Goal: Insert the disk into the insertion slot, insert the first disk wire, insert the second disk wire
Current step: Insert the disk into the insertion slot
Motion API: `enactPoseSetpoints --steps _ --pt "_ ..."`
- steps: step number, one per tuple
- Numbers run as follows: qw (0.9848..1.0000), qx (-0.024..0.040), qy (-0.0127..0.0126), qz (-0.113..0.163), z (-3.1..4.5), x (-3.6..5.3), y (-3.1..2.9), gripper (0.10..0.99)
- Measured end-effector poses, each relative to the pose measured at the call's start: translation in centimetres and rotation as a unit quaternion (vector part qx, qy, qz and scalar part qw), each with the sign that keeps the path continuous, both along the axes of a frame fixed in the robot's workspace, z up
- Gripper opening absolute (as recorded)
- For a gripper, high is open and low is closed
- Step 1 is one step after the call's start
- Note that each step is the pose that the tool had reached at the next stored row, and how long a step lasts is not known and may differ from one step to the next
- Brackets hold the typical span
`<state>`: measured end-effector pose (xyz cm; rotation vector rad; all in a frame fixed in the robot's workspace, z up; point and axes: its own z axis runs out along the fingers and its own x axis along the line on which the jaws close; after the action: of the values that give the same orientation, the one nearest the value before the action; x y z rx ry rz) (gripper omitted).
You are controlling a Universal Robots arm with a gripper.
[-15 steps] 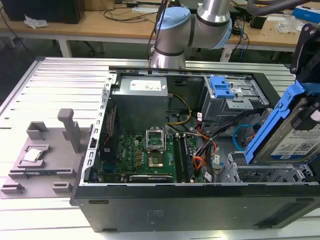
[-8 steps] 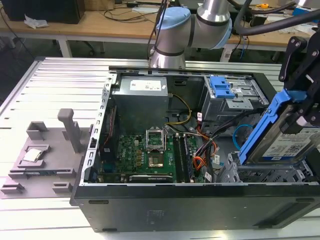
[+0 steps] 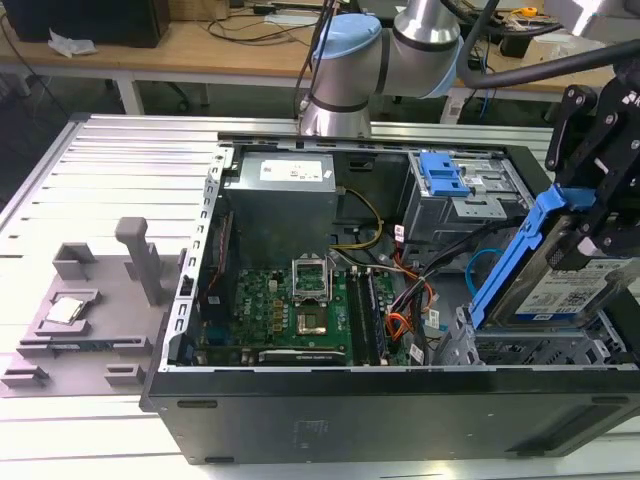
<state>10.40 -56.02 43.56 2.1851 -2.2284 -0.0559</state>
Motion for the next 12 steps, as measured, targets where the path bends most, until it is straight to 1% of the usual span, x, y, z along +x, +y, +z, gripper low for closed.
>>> enactPoseSetpoints --steps 1,4,6,8,10,12 --pt "1.0 0.0003 -0.0001 0.0 -0.27 -0.02 0.02 0.365" --pt "1.0 -0.0007 0.0 0.0 -0.58 -0.04 0.02 0.365" --pt "1.0 0.0003 0.0 0.0 -0.96 -0.05 0.01 0.365" --pt "1.0 0.0001 0.0 0.0 -1.41 -0.06 0.01 0.365" --pt "1.0 0.0023 -0.0001 0.0 -1.98 -0.07 -0.02 0.365" --pt "1.0 0.0001 0.0 0.0 -1.93 -0.06 0.02 0.365"
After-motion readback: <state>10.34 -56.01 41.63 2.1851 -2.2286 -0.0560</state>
